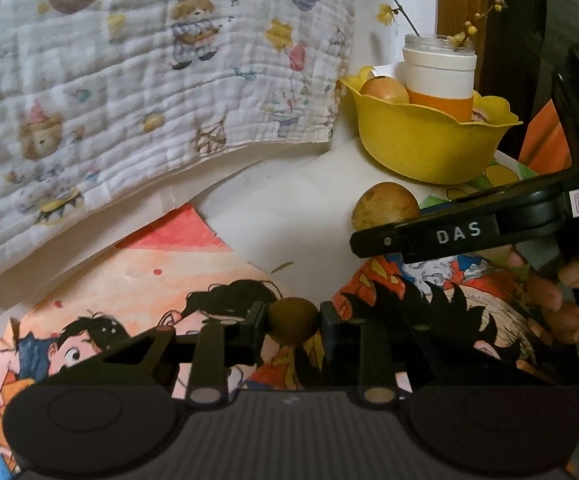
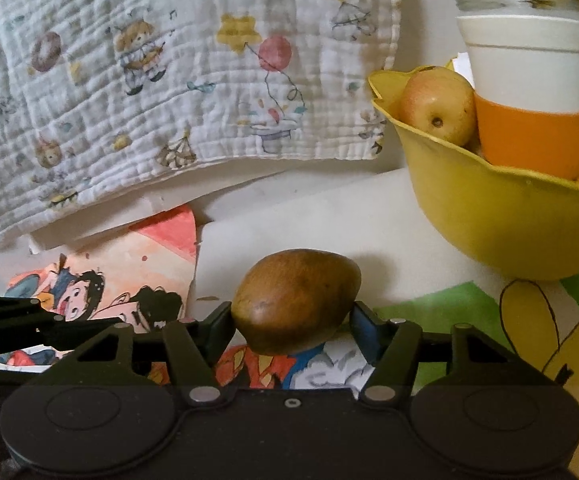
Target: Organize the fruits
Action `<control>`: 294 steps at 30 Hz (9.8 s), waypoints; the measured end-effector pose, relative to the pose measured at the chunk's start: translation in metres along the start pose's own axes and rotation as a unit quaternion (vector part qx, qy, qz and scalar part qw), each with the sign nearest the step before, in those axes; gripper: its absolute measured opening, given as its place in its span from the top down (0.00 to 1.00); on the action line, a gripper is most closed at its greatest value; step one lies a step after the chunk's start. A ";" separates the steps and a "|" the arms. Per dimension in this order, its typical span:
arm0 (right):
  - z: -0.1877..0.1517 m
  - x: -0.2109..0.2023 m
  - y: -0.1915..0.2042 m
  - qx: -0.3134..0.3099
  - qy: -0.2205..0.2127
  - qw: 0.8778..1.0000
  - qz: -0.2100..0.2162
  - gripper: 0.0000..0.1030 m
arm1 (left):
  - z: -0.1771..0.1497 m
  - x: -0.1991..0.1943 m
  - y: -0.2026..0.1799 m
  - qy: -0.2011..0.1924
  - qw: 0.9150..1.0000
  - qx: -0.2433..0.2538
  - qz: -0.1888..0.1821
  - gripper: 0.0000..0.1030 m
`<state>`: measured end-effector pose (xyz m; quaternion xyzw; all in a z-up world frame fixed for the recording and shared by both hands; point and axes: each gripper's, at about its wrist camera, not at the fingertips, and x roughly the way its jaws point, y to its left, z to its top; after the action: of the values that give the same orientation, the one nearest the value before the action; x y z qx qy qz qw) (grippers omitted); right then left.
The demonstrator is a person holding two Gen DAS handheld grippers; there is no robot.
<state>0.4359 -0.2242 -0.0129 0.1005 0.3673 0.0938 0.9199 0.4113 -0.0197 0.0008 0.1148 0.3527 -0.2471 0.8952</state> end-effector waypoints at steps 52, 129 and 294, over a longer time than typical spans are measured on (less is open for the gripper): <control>-0.034 -0.051 0.016 -0.087 -0.007 0.996 0.023 0.44 | -0.014 -0.036 -0.005 0.008 0.999 -0.042 -0.003 0.70; -0.201 -0.227 0.029 -0.273 -0.029 0.960 -0.052 0.40 | -0.043 -0.054 -0.159 0.069 0.988 0.117 -0.079 0.58; -0.292 -0.329 0.048 -0.128 -0.138 0.982 0.029 0.01 | -0.263 -0.287 -0.192 -0.111 0.955 -0.206 0.184 0.00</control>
<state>-0.0061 -0.2253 0.0087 0.0042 0.2189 0.1516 0.9639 -0.0208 0.0210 0.0013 -0.0368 0.2675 -0.0114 0.9628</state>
